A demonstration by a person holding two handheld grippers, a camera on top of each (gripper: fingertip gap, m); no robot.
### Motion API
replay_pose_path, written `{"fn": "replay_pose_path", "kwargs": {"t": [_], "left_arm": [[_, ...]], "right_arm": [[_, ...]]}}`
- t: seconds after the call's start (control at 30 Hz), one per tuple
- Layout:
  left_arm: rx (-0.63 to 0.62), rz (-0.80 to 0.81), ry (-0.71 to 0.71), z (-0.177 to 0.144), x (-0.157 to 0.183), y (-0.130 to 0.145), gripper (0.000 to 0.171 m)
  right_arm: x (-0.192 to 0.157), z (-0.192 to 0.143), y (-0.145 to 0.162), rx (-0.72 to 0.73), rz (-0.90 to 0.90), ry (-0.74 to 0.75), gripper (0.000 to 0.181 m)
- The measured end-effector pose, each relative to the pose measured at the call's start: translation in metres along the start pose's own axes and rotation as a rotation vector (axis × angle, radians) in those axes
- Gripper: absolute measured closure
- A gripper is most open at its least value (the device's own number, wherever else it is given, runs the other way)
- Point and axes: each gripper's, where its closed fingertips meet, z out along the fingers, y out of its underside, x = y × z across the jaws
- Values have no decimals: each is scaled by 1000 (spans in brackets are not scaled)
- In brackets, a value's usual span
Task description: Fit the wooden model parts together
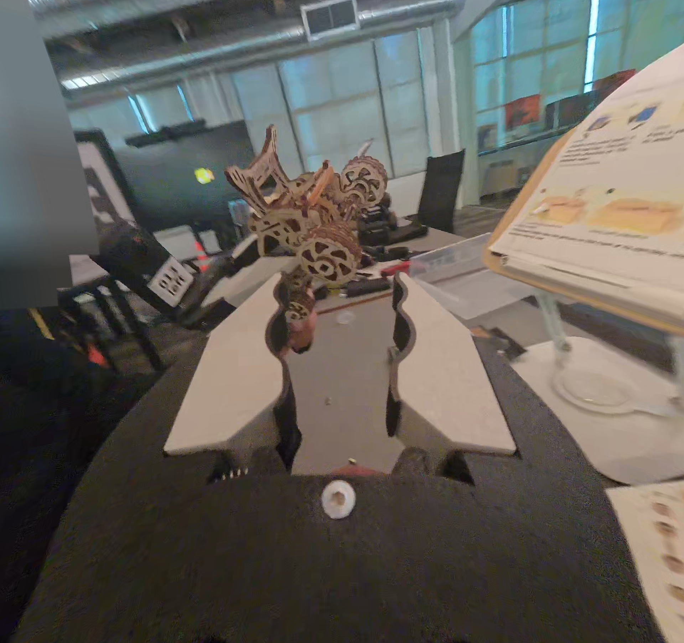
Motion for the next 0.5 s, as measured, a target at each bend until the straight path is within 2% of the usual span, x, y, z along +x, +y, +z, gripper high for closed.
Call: {"fn": "replay_pose_path", "kwargs": {"t": [0.13,0.2,0.27,0.3,0.4,0.5], "left_arm": [[-76,-98,35,3,-8,6,130],[-111,-151,41,4,-9,7,130],[-127,-147,45,6,-6,5,130],[-143,-133,39,6,-5,4,130],[-155,-51,-9,6,-8,-1,130],[-169,-8,-44,6,-10,-6,130]], "right_arm": [[7,2,-6,-129,-502,220,123],[6,7,-9,-186,-730,301,131],[5,13,-10,-228,-877,335,139],[5,17,-8,-250,-902,331,147],[4,21,-11,-226,-833,298,149],[1,23,-14,-143,-524,184,149]]}}
